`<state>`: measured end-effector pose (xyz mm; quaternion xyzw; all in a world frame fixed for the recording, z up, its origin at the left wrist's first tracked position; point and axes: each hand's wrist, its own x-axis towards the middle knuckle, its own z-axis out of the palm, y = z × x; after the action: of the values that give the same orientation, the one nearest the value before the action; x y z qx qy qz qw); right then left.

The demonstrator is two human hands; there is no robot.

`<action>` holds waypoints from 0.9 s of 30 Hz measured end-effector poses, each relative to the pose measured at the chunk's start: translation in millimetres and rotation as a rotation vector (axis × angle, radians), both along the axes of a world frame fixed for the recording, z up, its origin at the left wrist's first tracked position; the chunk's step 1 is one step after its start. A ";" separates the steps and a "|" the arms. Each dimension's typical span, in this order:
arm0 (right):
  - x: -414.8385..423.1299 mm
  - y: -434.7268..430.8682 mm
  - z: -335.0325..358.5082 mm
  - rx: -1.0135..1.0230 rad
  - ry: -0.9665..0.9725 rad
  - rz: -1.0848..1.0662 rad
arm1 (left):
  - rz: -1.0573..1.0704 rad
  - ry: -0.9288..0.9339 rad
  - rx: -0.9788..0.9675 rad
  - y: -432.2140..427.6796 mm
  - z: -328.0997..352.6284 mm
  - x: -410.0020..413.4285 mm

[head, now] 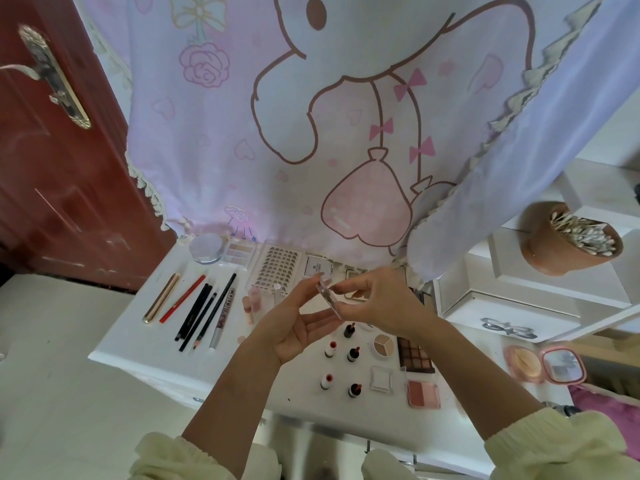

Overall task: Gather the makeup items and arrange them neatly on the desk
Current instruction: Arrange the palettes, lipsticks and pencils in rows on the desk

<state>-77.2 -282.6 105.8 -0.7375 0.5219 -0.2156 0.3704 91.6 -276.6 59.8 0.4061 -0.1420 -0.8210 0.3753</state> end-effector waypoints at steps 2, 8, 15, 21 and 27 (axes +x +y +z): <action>2.2 -0.7 -2.1 -0.024 0.042 0.006 | 0.005 -0.004 -0.011 -0.7 -0.5 -0.9; 3.2 -1.0 -10.9 -0.039 0.141 -0.005 | 0.013 -0.006 -0.004 -1.7 -6.9 -4.9; 5.8 3.1 -17.9 -0.088 0.105 -0.063 | 0.038 -0.002 -0.009 -4.2 -12.6 -11.8; 1.5 4.3 -18.9 -0.142 0.113 -0.090 | 0.033 0.006 -0.008 -4.8 -13.9 -17.7; -3.6 -0.3 -26.6 -0.175 0.105 -0.170 | 0.025 0.012 -0.006 -3.1 -9.4 -23.8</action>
<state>-80.8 -282.9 79.2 -0.7306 0.5803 -0.2518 0.2571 67.8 -279.7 50.3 0.4016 -0.1372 -0.8182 0.3878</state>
